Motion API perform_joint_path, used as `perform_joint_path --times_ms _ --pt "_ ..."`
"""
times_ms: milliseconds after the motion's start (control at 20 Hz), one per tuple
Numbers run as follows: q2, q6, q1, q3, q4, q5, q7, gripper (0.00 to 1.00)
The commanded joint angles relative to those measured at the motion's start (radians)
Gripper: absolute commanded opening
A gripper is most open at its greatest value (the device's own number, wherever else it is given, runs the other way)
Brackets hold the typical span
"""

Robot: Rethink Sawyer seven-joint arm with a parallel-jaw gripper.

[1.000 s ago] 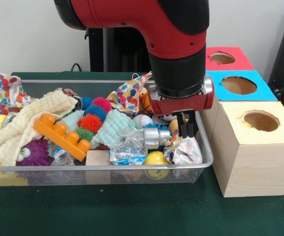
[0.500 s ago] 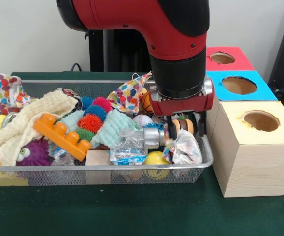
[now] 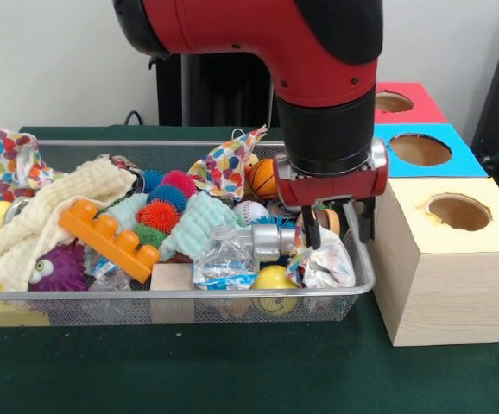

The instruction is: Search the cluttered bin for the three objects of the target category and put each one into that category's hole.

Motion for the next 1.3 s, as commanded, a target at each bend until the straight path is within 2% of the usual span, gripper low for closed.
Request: perform_joint_path --times_ms 50,350,650,850,1000,1150,1300 --pt "0.055 -0.045 0.020 0.011 0.025 -0.013 0.172 1.00" --pt "0.049 -0.052 -0.005 0.019 0.042 -0.023 0.122 1.00" --pt "0.002 0.041 -0.039 0.026 0.045 -0.023 0.068 1.00" --pt "-0.018 0.141 -0.043 0.025 0.003 -0.021 0.066 1.00" --pt "-0.024 0.160 -0.052 0.031 -0.001 -0.022 0.057 1.00" --pt "-0.041 0.146 -0.059 0.036 0.026 -0.023 0.052 1.00" --pt "-0.044 0.174 -0.057 0.037 0.011 -0.024 0.059 1.00"
